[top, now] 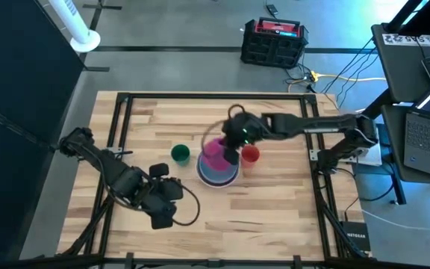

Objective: Nest bowls inside each other
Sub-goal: Stack the red bowl on the blue bowl, then stack the green cup on the orange cup

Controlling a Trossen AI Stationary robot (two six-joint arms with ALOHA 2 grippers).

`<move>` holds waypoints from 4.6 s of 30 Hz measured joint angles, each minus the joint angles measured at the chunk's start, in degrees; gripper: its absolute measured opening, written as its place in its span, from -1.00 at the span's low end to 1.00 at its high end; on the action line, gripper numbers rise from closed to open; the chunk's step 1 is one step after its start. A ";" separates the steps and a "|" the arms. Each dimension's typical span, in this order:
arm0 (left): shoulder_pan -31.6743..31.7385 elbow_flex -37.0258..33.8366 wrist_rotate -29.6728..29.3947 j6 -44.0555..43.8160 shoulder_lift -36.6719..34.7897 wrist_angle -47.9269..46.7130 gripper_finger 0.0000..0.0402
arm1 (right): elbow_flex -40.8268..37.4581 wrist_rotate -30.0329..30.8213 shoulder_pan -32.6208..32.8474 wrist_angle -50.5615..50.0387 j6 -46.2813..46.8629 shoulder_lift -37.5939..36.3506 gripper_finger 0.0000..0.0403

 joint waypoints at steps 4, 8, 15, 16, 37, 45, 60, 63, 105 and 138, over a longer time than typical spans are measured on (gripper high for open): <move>-1.61 -1.83 -0.26 -2.89 0.00 -0.51 -0.28 | 8.06 -0.58 -0.31 -5.69 -1.09 7.73 -1.00; -3.16 -2.97 -0.32 -6.18 0.03 -2.46 -0.28 | 15.03 1.14 1.34 -17.88 -3.36 13.47 -1.00; -5.65 -3.17 -2.09 -10.33 0.01 -4.60 -0.28 | 15.40 2.54 2.83 -22.79 -4.20 14.65 -1.00; -5.69 -3.17 -2.24 -10.39 0.01 -4.56 -0.28 | 15.14 2.55 2.75 -22.63 -4.26 15.05 -1.00; -6.31 -3.17 -3.78 -11.81 0.03 -4.04 -0.28 | 12.37 -0.33 1.07 -23.06 -6.97 20.82 -0.78; -6.31 -3.17 -3.75 -11.78 0.03 -4.08 -0.28 | 13.00 -0.11 0.84 -24.82 -7.42 19.38 -0.30; -6.31 -3.17 -3.75 -11.87 0.03 -4.12 -0.28 | 24.36 -2.78 1.05 -13.78 -11.35 16.61 -0.04; -6.31 -3.15 -3.75 -12.61 0.03 -4.10 -0.28 | 26.82 -2.52 1.73 -10.58 -12.65 18.66 -0.04; -7.44 -3.15 -3.62 -19.17 -0.02 -4.48 -0.28 | 38.38 -1.08 -2.01 -12.25 -6.06 39.54 -0.08; -7.69 -3.15 -3.42 -18.95 -0.02 -5.99 -0.28 | 54.49 4.12 -3.84 -32.88 -18.67 37.71 -1.00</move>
